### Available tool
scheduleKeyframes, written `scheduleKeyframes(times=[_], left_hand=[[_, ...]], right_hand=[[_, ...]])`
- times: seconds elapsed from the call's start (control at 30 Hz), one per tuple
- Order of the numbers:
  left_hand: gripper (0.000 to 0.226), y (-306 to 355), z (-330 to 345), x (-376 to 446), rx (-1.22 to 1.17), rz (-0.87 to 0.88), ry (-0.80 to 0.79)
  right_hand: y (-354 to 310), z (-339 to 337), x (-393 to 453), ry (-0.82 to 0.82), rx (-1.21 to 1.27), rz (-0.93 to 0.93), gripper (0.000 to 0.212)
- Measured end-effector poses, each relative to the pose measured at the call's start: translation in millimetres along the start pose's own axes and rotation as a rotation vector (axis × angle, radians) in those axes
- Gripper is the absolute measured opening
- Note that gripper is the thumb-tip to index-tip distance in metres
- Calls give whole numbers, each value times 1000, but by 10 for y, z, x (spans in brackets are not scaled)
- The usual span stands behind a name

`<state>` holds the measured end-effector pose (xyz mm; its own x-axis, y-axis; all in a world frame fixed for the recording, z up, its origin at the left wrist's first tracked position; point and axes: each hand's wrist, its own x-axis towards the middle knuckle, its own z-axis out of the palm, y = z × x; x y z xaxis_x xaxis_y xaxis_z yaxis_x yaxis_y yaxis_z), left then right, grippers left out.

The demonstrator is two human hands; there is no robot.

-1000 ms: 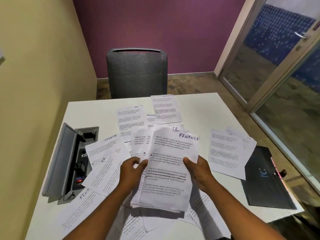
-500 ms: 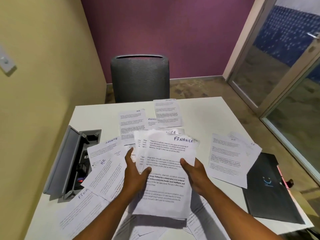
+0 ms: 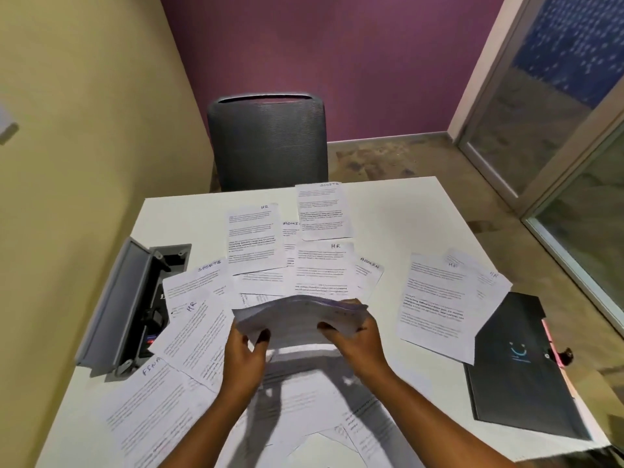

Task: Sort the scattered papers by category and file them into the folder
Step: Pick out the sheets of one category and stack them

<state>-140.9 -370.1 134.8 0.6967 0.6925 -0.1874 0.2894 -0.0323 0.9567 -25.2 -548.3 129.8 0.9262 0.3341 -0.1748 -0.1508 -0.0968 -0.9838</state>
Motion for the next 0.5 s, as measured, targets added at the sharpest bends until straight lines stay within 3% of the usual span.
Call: scheduleKeyframes(times=[0.23,0.4,0.5], left_hand=[[29,-56,185,-75,18,-54,21],[43,-61,111,-102,26,-20,14],[53,-272,153,-123,102,-77,-12]], right_hand=[[185,26,-33,-6,-33,139,35],[183,-33,-31,-30,-61,73,43],[346,-22,-67,-60,-95,159,39]])
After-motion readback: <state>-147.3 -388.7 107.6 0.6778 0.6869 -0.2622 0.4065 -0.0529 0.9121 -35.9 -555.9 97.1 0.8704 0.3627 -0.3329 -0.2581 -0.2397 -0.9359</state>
